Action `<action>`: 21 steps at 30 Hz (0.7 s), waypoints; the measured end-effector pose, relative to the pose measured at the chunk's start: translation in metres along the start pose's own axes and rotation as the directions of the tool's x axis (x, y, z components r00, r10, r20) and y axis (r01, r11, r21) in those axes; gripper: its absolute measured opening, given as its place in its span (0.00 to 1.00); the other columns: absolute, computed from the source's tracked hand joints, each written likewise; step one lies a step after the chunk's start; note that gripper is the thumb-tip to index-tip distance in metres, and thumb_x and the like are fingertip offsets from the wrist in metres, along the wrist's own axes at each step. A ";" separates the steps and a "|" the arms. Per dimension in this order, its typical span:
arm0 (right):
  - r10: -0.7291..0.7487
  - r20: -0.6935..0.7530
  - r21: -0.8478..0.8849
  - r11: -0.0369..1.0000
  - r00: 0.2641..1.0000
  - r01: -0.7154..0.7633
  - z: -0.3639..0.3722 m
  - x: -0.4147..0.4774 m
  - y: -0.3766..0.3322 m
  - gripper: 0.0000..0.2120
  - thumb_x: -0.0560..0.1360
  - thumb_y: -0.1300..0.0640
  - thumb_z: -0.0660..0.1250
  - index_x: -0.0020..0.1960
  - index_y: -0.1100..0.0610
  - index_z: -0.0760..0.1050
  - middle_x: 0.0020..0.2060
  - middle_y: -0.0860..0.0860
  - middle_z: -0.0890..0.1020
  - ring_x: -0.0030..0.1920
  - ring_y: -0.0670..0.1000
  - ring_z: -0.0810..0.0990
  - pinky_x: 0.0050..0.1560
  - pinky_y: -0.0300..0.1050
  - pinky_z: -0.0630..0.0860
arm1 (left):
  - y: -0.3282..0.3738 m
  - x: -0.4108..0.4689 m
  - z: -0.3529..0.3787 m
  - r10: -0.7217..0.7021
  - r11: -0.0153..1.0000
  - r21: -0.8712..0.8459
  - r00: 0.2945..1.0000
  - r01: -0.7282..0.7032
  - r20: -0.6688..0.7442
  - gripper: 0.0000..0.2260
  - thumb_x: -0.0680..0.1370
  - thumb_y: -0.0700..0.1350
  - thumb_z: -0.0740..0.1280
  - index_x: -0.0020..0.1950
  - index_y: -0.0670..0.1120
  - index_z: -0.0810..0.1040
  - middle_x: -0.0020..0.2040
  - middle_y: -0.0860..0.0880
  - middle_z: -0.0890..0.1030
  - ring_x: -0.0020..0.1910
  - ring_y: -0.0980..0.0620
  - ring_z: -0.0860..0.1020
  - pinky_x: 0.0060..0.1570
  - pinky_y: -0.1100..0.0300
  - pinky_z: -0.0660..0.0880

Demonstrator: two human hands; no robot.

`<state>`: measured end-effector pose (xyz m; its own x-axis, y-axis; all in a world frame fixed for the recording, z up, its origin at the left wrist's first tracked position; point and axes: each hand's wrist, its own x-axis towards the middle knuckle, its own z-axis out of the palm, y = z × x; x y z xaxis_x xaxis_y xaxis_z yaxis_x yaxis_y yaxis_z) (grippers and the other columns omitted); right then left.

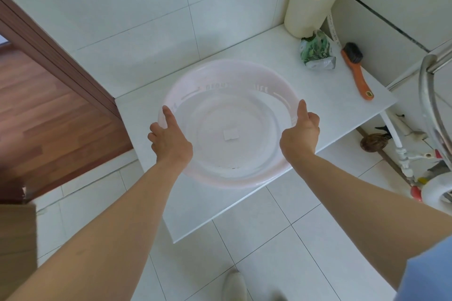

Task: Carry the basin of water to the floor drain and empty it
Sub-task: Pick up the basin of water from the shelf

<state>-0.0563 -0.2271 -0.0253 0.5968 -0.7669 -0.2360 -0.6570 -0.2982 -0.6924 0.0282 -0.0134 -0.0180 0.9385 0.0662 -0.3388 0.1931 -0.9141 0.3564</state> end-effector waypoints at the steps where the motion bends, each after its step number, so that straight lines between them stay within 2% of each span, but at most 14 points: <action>1: -0.002 -0.012 0.010 1.000 1.000 0.003 -0.001 -0.001 0.000 0.39 0.68 0.74 0.54 0.74 0.48 0.53 0.65 0.53 0.64 0.60 0.57 0.67 0.53 0.41 0.67 | 0.001 -0.001 -0.001 -0.003 1.000 -0.015 1.000 0.003 -0.001 0.41 0.73 0.33 0.62 0.76 0.51 0.40 0.68 0.37 0.57 0.64 0.38 0.61 0.63 0.48 0.66; 8: -0.040 -0.042 0.009 0.999 0.998 0.041 -0.013 -0.005 -0.011 0.36 0.69 0.74 0.54 0.73 0.51 0.57 0.66 0.55 0.63 0.62 0.56 0.65 0.56 0.40 0.63 | 0.008 -0.009 -0.020 0.006 0.998 -0.067 1.000 -0.007 -0.027 0.39 0.73 0.33 0.61 0.76 0.50 0.42 0.69 0.38 0.56 0.64 0.39 0.60 0.63 0.46 0.68; 15: -0.062 -0.052 0.009 0.998 0.997 0.063 -0.047 -0.022 -0.037 0.34 0.69 0.74 0.55 0.72 0.53 0.58 0.66 0.56 0.64 0.62 0.57 0.66 0.53 0.40 0.64 | 0.020 -0.035 -0.056 0.003 0.998 -0.062 0.999 -0.006 -0.040 0.38 0.73 0.34 0.61 0.76 0.47 0.42 0.69 0.37 0.57 0.65 0.38 0.61 0.63 0.48 0.67; 21: -0.060 -0.038 0.004 0.998 0.997 0.060 -0.085 -0.047 -0.055 0.33 0.70 0.74 0.54 0.72 0.54 0.58 0.65 0.56 0.65 0.61 0.57 0.66 0.52 0.42 0.64 | 0.030 -0.070 -0.092 -0.006 0.998 -0.057 0.999 0.004 -0.033 0.37 0.73 0.34 0.60 0.76 0.44 0.43 0.70 0.36 0.55 0.65 0.37 0.60 0.63 0.46 0.68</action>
<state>-0.0876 -0.2233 0.0817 0.6173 -0.7686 -0.1677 -0.6180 -0.3419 -0.7079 -0.0056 -0.0090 0.0969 0.9463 0.0850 -0.3118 0.2131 -0.8895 0.4042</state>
